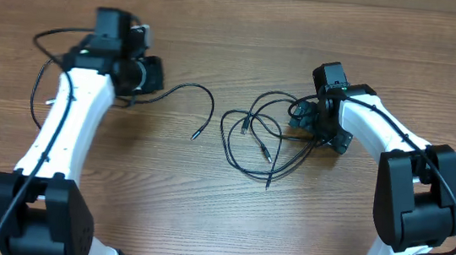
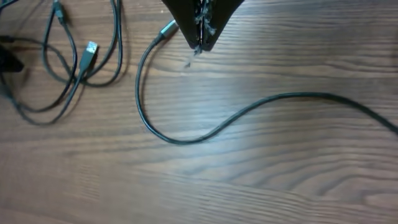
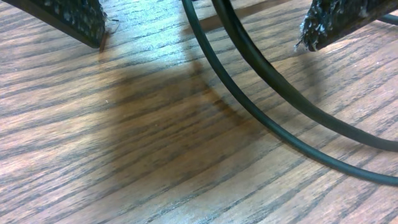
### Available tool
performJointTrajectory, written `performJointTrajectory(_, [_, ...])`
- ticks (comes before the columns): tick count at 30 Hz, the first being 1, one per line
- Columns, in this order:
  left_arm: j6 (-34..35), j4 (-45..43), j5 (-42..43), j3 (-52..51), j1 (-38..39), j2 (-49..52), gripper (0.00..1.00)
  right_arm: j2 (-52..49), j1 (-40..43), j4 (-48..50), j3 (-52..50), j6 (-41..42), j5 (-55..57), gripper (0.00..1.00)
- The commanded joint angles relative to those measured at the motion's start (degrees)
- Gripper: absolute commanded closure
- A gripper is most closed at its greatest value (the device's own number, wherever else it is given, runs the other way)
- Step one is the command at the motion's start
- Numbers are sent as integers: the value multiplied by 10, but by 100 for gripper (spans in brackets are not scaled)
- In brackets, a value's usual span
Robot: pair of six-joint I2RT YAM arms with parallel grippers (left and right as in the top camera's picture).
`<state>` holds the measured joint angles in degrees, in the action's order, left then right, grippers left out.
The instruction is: Untangle cables
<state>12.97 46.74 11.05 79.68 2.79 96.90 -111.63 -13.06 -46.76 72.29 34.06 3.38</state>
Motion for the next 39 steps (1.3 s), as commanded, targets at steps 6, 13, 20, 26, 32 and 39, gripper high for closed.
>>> performJointTrajectory(6, [-29, 3, -68, 11, 107, 49, 83, 2, 3, 2, 0, 0, 3, 0])
performJointTrajectory(13, [-22, 0, -70, 10, 160, 126, 65, 2, 3, 2, 0, 0, 3, 0])
performJointTrajectory(20, [-23, -13, -70, 11, 189, 184, 70, 2, 3, 2, 0, 0, 3, 0])
performJointTrajectory(26, [-23, -19, -71, 10, 190, 212, 82, 2, 3, 2, 0, -1, 3, 0])
performJointTrajectory(32, [-15, -5, -153, 21, 187, 209, 96, 2, 3, 2, 0, 0, 3, 0])
performJointTrajectory(39, [48, 108, -429, 76, 178, 203, 96, 2, 3, 2, 0, 0, 3, 0])
